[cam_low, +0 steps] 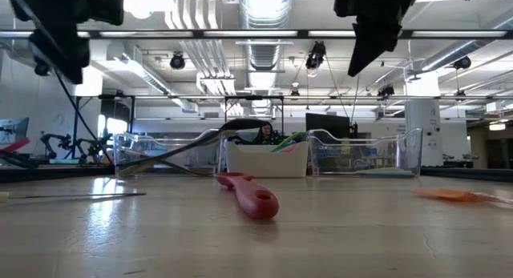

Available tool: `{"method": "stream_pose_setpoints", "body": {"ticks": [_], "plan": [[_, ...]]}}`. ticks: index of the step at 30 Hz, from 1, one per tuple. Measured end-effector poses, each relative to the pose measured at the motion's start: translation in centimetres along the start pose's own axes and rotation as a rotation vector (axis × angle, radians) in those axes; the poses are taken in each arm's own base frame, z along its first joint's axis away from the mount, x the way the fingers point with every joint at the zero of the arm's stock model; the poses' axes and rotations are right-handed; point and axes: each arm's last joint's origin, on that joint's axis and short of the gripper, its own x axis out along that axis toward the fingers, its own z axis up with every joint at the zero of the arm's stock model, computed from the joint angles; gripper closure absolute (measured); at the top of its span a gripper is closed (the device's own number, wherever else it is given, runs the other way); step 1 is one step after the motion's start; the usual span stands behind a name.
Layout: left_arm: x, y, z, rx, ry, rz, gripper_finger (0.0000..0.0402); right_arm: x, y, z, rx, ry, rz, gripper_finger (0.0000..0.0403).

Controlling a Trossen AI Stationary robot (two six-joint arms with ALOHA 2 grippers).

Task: Pick & Place Kitchen Items
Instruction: Put the yellow table knife into the right transparent bin

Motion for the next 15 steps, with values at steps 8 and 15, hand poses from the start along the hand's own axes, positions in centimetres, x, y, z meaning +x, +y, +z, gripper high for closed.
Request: {"method": "stream_pose_setpoints", "body": {"ticks": [8,15], "plan": [[2.6,-2.5,-2.6,-0.042,0.086,0.048,0.0193,1.1,-1.7,-0.6,0.029,-0.089,-0.001,0.0394],[4.9,-3.9,-3.8,-0.087,0.141,0.059,0.0193,1.8,-2.4,-0.6,0.046,-0.097,-0.015,0.0394]]}}
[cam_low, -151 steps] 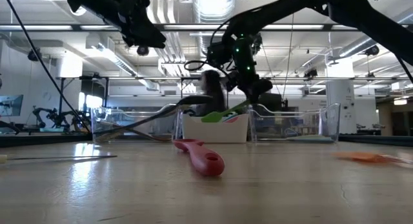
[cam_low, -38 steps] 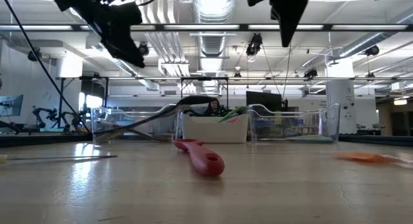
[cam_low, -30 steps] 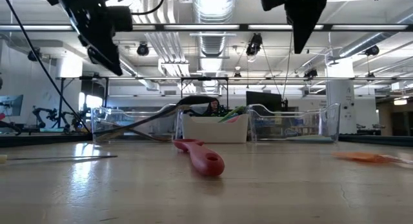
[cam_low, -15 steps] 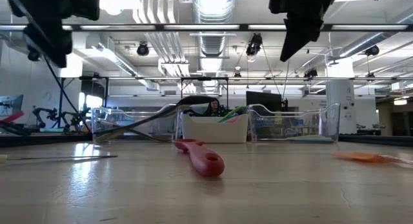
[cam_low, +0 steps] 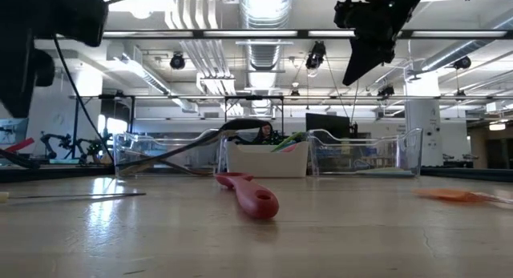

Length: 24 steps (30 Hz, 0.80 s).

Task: Pick & Place Kitchen Items
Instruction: Put the yellow table knife into the right transparent bin

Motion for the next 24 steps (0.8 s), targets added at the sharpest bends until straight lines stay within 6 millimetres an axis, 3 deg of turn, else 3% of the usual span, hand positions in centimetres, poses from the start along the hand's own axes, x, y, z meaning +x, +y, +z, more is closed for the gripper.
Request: {"method": "stream_pose_setpoints", "body": {"ticks": [8,15,24], "plan": [[1.9,-0.4,-0.8,-0.074,0.129,0.035,0.0193,0.4,-0.1,0.4,-0.017,-0.048,0.012,0.0394],[3.4,-1.2,-1.7,-0.004,0.177,0.032,0.0193,0.6,-0.1,0.2,-0.024,-0.040,0.009,0.0394],[7.0,-1.5,-2.8,0.003,0.230,0.116,0.0193,0.7,-0.1,0.3,-0.014,-0.056,0.016,0.0394]]}}
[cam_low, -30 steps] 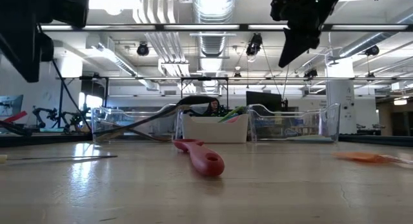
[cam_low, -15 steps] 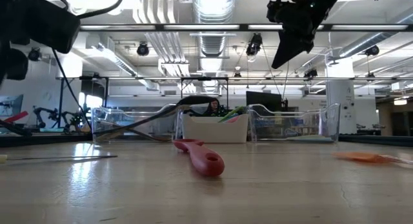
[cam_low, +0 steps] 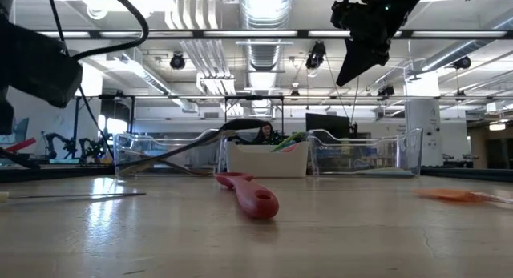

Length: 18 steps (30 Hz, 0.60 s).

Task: Pick & Place Kitchen Items
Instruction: Put the yellow table knife into the right transparent bin

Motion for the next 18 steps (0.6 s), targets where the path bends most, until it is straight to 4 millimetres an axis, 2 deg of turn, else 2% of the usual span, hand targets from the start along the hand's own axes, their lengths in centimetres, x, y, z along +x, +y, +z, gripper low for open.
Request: {"method": "stream_pose_setpoints", "body": {"ticks": [6,18], "plan": [[1.7,-0.6,-0.3,-0.035,0.020,0.008,0.0193,0.0,0.0,0.0,0.000,-0.001,0.001,0.0394],[4.9,-0.1,-1.2,-0.088,0.029,0.170,0.0193,0.2,0.1,0.0,0.001,-0.013,0.005,0.0394]]}}
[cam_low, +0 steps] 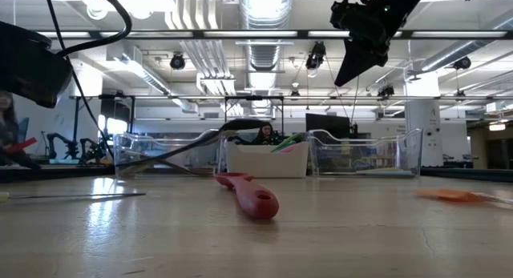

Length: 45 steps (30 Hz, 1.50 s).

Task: Pick & Place Kitchen Items
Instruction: Put the yellow table knife into the right transparent bin

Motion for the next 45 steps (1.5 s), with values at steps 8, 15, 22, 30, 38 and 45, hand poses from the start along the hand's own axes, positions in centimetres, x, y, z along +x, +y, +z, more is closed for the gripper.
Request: {"method": "stream_pose_setpoints", "body": {"ticks": [8,15,22,30,38,45], "plan": [[0.3,0.4,0.0,0.038,-0.029,0.072,0.0252,0.2,0.0,-0.2,-0.012,0.010,-0.003,0.0394],[-0.1,0.8,0.5,0.127,-0.055,0.085,0.0341,0.2,0.0,-0.2,-0.027,0.001,-0.001,0.0394],[-2.2,1.4,1.5,0.137,-0.157,0.046,0.0341,0.2,0.0,-0.1,-0.051,-0.004,0.000,0.0394],[-6.3,2.5,2.4,0.091,-0.316,-0.040,0.0341,0.2,0.0,-0.1,-0.069,-0.007,0.001,0.0394],[-8.0,4.6,3.1,0.063,-0.507,-0.069,0.0341,0.2,0.0,0.0,-0.062,-0.017,0.003,0.0394],[-7.7,6.2,4.7,0.026,-0.742,-0.216,0.0341,0.3,0.4,-0.4,-0.035,-0.012,0.013,0.0394]]}}
